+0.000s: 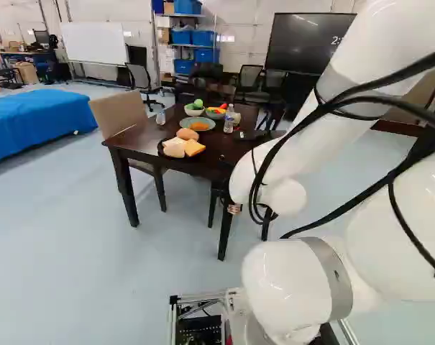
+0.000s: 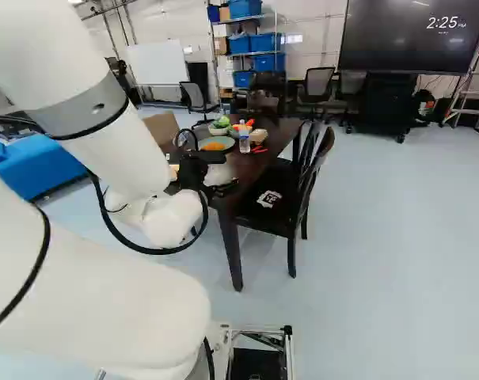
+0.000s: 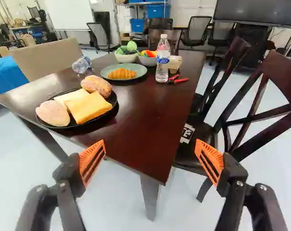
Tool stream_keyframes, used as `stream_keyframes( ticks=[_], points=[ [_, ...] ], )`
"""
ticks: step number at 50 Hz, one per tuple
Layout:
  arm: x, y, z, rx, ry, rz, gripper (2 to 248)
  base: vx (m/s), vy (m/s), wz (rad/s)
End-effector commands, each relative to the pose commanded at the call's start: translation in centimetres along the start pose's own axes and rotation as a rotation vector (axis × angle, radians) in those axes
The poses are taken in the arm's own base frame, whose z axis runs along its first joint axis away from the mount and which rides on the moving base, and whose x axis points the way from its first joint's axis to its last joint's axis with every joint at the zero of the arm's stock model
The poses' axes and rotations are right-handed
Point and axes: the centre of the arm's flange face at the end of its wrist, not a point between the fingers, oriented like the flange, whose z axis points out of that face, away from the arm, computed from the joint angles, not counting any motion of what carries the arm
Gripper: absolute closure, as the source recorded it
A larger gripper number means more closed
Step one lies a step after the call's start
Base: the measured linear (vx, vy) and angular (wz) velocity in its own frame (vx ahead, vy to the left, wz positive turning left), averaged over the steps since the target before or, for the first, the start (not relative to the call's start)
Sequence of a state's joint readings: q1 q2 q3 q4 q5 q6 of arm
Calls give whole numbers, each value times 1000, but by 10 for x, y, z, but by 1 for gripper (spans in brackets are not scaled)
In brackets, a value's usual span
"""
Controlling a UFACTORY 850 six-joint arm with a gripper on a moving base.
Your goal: Move the croissant to the empty plate
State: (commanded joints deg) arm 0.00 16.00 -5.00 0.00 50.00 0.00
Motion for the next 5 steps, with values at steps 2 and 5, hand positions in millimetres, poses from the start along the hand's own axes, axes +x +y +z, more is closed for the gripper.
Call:
stream_keyframes(
  ticks=[2,5],
  points=[
    [0,0,0,0,0,0,3,0,0,0],
    [0,0,0,0,0,0,3,0,0,0]
  ],
)
